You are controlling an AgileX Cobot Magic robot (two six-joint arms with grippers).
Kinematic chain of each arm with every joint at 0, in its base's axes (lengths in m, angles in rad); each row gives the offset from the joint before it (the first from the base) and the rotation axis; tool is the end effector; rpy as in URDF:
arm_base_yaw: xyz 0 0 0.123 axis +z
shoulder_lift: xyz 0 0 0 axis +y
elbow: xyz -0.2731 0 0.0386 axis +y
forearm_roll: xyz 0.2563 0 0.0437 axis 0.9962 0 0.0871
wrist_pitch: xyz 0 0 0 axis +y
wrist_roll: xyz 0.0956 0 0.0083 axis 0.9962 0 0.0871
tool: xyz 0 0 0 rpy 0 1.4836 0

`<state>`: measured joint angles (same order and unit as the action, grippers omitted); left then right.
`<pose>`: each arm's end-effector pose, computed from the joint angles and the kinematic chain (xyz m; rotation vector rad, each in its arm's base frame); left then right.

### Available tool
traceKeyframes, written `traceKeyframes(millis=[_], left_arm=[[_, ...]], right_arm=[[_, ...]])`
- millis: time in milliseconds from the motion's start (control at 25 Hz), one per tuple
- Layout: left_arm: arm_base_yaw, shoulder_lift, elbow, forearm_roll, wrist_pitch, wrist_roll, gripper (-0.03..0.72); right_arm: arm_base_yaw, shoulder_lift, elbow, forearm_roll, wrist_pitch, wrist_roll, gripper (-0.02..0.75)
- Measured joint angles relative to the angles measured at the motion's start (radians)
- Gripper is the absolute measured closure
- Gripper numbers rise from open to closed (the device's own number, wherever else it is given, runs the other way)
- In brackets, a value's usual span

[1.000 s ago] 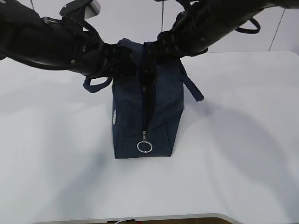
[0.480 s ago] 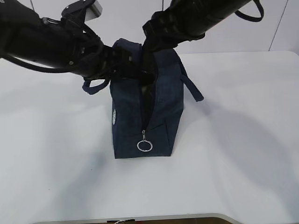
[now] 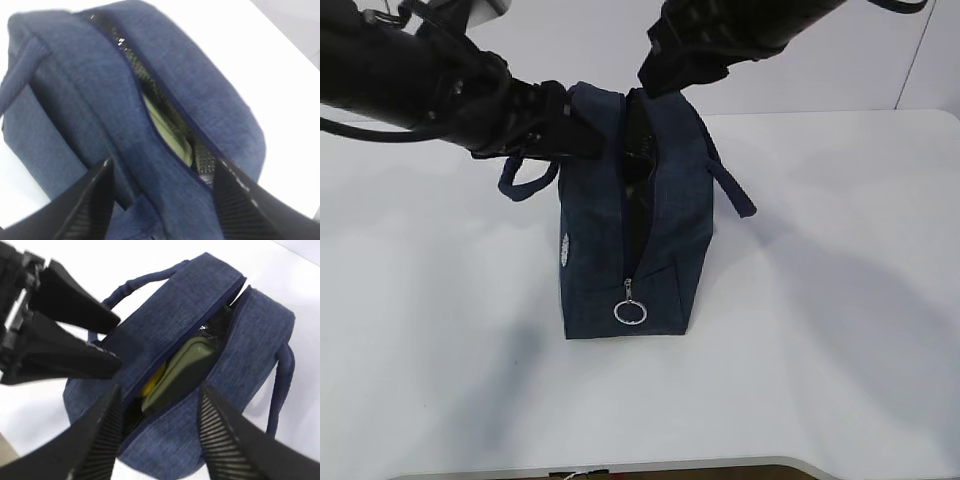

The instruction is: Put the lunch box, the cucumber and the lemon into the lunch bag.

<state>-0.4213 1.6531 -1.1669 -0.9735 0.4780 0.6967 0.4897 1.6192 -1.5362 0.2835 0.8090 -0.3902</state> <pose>0.3289 -0.1874 0.2549 0.4459 2.2671 -0.7766 0.3238 0.1946 0.3498 -0.8850 2.1960 0.3848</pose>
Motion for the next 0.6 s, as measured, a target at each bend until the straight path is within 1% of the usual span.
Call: traceKeyframes(millis=[160, 280, 400, 600], left_arm=[[0.000, -0.042, 0.000, 0.008, 0.015, 0.046, 0.234], [0.000, -0.067, 0.000, 0.010, 0.021, 0.078, 0.234], [0.000, -0.079, 0.000, 0.035, 0.040, 0.095, 0.234], [0.000, -0.083, 0.000, 0.106, 0.102, 0.097, 0.234]], right_arm=[[0.000, -0.006, -0.002, 0.019, 0.044, -0.042, 0.342], [0.000, -0.010, 0.012, 0.072, 0.050, -0.092, 0.342], [0.000, -0.030, 0.067, 0.131, 0.037, -0.138, 0.342], [0.000, -0.094, 0.205, 0.196, -0.053, -0.198, 0.342]])
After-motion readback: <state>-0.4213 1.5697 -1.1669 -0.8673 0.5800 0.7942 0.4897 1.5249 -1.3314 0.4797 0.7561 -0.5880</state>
